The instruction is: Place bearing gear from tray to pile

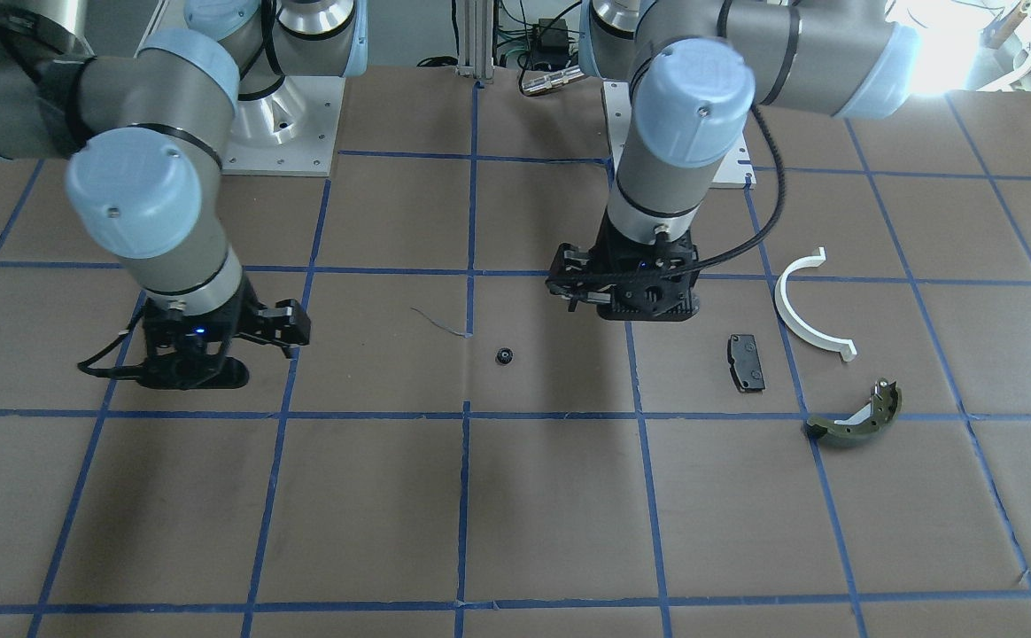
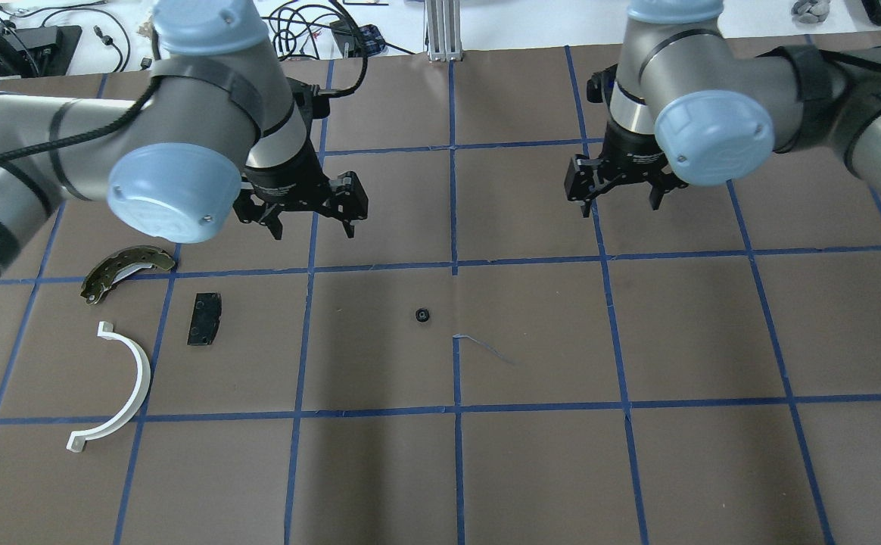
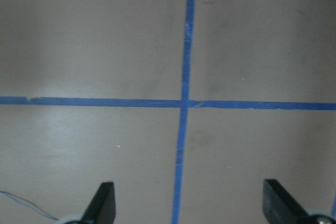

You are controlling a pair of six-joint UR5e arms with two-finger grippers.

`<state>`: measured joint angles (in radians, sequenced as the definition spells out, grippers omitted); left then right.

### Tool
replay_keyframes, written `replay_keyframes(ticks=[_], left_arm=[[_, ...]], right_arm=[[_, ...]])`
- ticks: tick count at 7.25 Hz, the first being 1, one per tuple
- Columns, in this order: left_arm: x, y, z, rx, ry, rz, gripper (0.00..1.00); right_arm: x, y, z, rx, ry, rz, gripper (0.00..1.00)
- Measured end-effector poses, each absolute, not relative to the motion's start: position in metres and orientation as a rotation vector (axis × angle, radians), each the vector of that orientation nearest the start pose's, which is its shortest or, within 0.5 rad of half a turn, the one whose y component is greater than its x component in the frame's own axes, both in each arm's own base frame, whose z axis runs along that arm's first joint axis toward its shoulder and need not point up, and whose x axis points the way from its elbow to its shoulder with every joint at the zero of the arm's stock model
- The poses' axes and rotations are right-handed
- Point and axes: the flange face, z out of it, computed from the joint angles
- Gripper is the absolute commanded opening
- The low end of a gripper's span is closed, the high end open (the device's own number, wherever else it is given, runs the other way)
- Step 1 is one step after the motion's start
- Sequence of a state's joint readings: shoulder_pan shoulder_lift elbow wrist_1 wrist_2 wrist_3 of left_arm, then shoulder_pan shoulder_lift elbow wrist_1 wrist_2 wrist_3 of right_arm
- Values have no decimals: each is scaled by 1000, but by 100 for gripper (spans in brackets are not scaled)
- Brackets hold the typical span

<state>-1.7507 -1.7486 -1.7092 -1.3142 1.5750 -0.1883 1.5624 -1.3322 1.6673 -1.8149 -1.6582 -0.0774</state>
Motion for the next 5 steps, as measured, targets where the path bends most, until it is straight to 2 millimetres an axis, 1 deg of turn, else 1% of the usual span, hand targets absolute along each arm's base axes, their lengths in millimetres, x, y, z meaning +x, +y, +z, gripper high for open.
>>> replay_keyframes(ticks=[1, 2, 3, 4, 5], left_arm=[[-260, -509, 317, -52, 3120, 112, 100], [-289, -504, 282, -76, 3118, 105, 100], [-309, -499, 252, -78, 3117, 93, 100], [-320, -496, 227, -71, 3110, 99, 100], [-328, -492, 208, -52, 3102, 111, 100]], right_arm=[[64, -566, 344, -168, 3231, 183, 100], [3, -568, 345, -217, 3217, 210, 100], [-64, -567, 339, -298, 3189, 231, 100], [-140, -563, 325, -376, 3163, 233, 100], [-212, -553, 310, -437, 3154, 209, 100]])
